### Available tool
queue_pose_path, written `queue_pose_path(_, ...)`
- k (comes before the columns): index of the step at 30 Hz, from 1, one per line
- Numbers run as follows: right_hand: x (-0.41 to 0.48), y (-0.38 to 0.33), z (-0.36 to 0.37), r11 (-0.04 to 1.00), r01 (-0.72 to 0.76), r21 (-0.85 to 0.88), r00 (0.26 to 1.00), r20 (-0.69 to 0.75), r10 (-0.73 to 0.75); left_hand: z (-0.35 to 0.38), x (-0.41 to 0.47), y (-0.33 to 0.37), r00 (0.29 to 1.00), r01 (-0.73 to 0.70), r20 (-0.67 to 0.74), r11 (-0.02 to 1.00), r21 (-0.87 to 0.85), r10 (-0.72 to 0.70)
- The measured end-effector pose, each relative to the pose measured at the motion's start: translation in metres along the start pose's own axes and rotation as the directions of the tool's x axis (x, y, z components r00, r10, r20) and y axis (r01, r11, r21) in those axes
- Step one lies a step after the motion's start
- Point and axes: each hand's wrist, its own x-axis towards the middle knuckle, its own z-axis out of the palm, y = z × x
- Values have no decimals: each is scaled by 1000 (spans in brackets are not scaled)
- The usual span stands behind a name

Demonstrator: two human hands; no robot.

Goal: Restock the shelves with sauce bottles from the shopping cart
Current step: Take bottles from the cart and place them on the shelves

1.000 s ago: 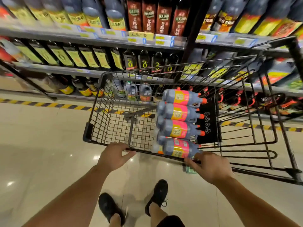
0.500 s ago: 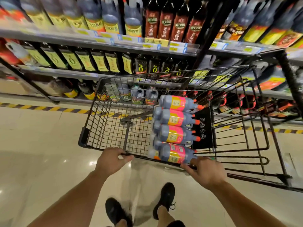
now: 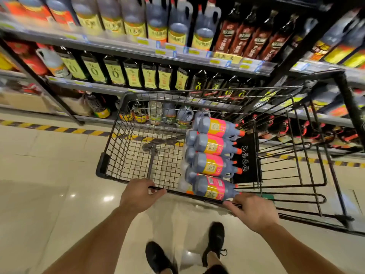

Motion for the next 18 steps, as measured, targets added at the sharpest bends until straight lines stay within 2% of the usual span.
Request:
queue_pose_path(12, 34, -105, -5, 999, -18, 32, 1000, 3, 18, -70, 6, -91, 998, -31, 43, 998, -57, 33)
queue_pose_path(18, 52, -148, -10, 1000, -10, 17, 1000, -8, 11, -102, 14, -127, 998, -25, 52, 999, -24, 26)
